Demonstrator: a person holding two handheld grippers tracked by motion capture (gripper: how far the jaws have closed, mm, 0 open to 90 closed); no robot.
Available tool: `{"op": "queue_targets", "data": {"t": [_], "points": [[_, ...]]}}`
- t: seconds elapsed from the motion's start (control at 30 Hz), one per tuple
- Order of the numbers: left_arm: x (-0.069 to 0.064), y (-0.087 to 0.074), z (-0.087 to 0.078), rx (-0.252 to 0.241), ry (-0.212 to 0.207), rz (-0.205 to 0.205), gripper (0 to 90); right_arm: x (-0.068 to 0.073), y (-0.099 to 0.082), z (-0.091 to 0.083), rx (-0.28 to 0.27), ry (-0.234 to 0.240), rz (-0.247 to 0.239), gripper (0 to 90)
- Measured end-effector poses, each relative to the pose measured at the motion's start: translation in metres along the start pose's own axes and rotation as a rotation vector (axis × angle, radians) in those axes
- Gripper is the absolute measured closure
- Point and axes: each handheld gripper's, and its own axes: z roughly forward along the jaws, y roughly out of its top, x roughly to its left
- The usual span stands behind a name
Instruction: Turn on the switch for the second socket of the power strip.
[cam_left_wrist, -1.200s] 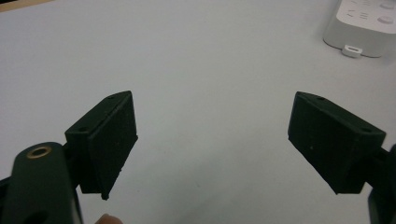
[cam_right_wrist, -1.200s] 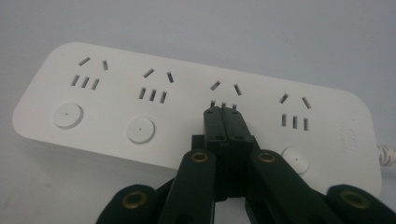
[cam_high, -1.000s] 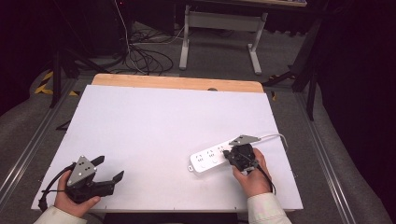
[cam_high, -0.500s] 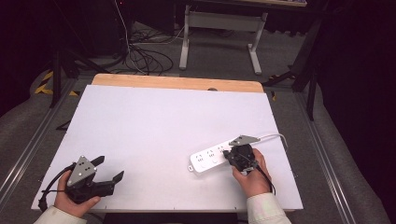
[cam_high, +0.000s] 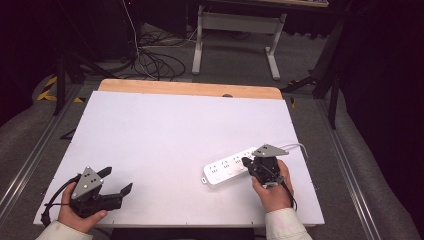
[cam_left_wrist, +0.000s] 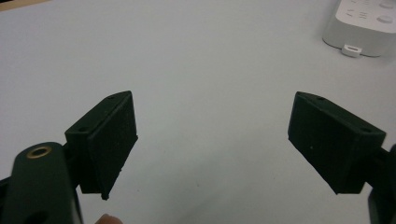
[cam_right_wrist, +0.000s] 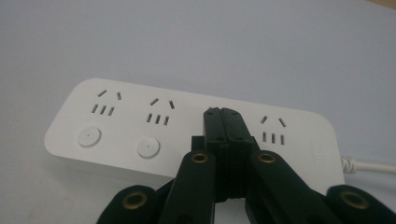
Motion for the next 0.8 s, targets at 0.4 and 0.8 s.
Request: {"op": "queue_targets", "data": {"t": [0.4, 0.8], "points": [[0.000, 0.000, 0.000, -0.005, 0.000, -0.001, 16.0, 0.003, 0.008, -0.023, -0.075, 0.000, -0.013, 90.0], [0.000, 0.000, 0.000, -0.005, -0.003, -0.005, 16.0, 0.003, 0.009, -0.028, -0.090, 0.029, -0.010, 90.0]]}}
